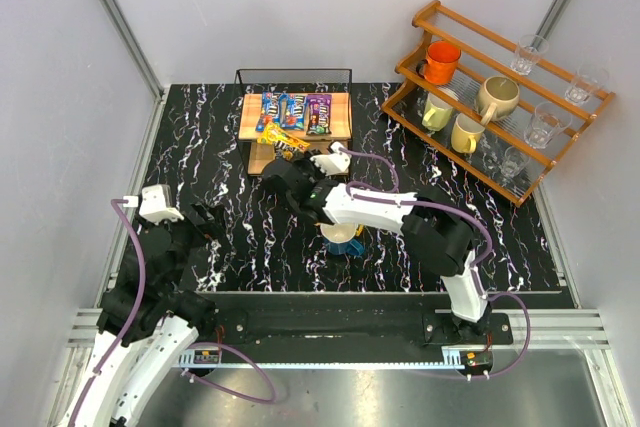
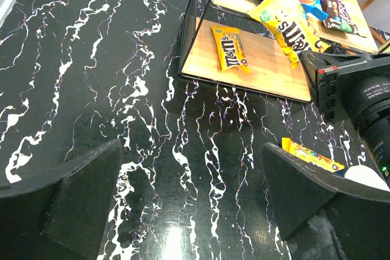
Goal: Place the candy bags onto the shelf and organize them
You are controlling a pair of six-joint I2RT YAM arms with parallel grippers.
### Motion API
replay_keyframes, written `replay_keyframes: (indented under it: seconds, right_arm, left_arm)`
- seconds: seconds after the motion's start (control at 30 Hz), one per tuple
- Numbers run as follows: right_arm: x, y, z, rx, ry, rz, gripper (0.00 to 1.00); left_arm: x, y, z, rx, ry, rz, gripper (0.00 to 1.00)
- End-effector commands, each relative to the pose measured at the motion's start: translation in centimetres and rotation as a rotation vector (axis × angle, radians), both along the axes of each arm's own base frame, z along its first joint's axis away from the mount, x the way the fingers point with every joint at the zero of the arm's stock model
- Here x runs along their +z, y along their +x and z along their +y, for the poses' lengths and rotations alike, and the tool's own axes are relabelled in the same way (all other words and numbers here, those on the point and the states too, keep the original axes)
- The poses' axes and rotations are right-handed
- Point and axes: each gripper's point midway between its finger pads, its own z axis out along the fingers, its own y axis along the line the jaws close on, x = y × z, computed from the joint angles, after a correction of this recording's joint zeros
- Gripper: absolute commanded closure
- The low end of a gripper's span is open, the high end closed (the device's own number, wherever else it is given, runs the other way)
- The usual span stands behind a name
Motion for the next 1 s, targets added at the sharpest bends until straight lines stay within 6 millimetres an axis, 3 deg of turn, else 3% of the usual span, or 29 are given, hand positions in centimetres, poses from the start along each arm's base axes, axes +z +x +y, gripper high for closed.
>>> replay_keyframes:
  seconds: [0.0, 0.07, 0.13, 0.17, 0.2, 0.23, 0.5, 0.73, 0.97]
  right_arm:
    - [2.0, 0.7, -0.8, -0.043, 0.059, -0.046, 1.0]
    - [0.6, 0.0, -1.0, 0.0, 0.008, -0.016, 1.0]
    - [1.2, -0.4, -0.2, 0.064, 0.049, -0.024, 1.0]
    - [0.1, -0.9, -0.6, 0.092, 0.009, -0.005, 1.0]
    - [0.5, -1.4, -0.4, 0.122, 0.019, -0.001, 1.0]
    - [-0.3, -1.9, -0.8, 0.136, -0.004, 0.017, 1.0]
    - [-0.2, -4.0, -2.6, 0.189, -0.034, 0.063, 1.0]
    - [1.0, -2.5, -2.9, 0.114, -0.024, 0.022, 1.0]
    - [-0.3, 0.4, -3.3, 0.015, 0.046, 0.021, 1.0]
  left_arm:
    - [1.7, 0.1, 0.2, 0.017, -0.025, -0.054, 0.01]
    - [1.7, 0.0, 0.2, 0.015, -0.025, -0.054, 0.01]
    - [1.7, 0.0, 0.2, 0.014, -0.026, -0.055, 0.01]
    - [1.7, 0.0, 0.1, 0.012, -0.025, -0.054, 0.01]
    - [1.7, 0.0, 0.1, 0.01, -0.026, -0.056, 0.01]
    - [1.7, 0.0, 0.1, 0.009, -0.026, -0.056, 0.01]
    - [1.8, -0.1, 0.0, 0.006, -0.028, -0.06, 0.01]
    - [1.8, -0.1, -0.1, 0.001, -0.028, -0.06, 0.01]
    - [1.7, -0.1, -0.1, 0.002, -0.027, -0.058, 0.01]
